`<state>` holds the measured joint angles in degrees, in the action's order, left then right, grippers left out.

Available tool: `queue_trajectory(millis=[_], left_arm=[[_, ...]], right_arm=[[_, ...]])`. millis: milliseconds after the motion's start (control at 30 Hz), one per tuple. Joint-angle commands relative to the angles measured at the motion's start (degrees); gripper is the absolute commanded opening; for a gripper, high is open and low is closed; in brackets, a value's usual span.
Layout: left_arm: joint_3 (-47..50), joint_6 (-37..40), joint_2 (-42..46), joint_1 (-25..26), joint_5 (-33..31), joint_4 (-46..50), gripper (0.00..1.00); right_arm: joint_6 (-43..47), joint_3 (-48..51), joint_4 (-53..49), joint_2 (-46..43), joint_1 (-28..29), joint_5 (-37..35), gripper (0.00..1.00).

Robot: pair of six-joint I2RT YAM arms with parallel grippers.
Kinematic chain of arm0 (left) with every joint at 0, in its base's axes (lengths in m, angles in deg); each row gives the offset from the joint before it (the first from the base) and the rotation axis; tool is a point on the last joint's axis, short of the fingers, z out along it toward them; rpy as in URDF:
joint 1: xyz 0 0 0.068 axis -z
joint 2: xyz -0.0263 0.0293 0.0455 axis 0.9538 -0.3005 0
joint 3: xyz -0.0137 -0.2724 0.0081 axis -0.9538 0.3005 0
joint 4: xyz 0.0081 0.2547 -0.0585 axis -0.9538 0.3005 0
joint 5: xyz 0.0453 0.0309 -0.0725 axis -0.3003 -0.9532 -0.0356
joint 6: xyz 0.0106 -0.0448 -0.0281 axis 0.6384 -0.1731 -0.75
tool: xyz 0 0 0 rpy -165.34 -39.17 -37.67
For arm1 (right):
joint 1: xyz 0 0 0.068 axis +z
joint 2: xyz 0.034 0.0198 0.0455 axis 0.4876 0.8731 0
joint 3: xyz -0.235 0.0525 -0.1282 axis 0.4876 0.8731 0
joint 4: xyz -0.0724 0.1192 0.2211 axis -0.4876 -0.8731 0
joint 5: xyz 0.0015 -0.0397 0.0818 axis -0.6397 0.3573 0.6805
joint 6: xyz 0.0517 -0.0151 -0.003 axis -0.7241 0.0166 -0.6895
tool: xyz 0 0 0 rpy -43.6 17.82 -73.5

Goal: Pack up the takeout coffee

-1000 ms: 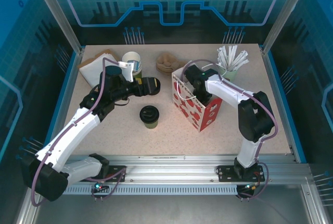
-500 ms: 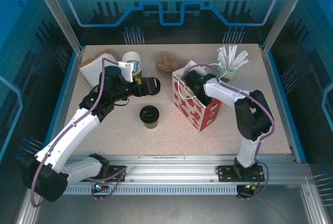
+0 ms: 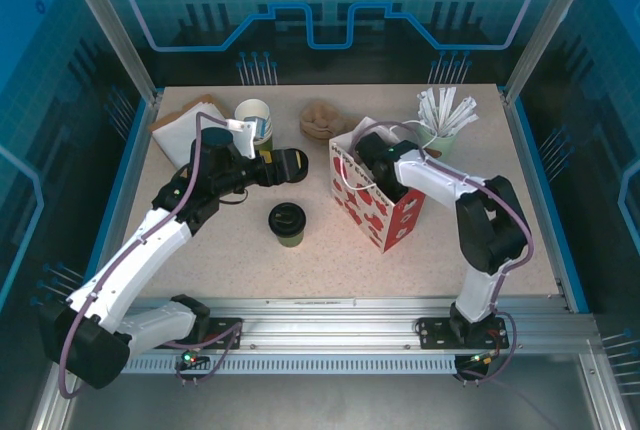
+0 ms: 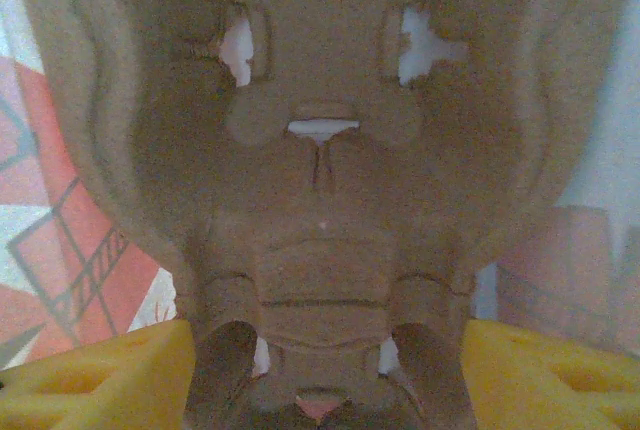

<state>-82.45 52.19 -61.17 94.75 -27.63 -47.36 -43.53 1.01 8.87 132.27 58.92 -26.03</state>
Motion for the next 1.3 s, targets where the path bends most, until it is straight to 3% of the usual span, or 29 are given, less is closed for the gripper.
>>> queue_trajectory(millis=[0, 367, 833, 1033, 1133, 1267], left_arm=[[0.95, 0.96, 1.39, -0.19, -0.09, 0.19, 0.77], [1.48, 1.31, 1.98, -0.26, -0.61, 0.54, 0.77], [6.22, 0.87, 4.82, -0.18, -0.46, 1.57, 0.78], [9.45, -0.33, 7.48, -0.26, 0.31, 2.51, 0.78], [9.96, -1.10, 8.53, -0.43, 0.72, 4.38, 0.78], [9.62, -1.91, 10.92, -1.67, 0.35, 9.44, 0.78]], right_arm=[[-0.16, -0.86, -1.50, -2.67, 0.83, -0.28, 0.74], [-0.22, -5.31, -4.71, -8.75, 1.12, 0.48, 0.74], [-0.50, -17.75, -6.79, -16.30, 1.19, 1.94, 0.73], [-2.70, -21.53, -4.22, -21.66, 1.43, 0.62, 0.73], [-2.18, -20.85, -0.55, -25.50, 4.51, -0.49, 0.73], [1.15, -20.86, 3.48, -28.74, 12.98, -2.59, 0.74]])
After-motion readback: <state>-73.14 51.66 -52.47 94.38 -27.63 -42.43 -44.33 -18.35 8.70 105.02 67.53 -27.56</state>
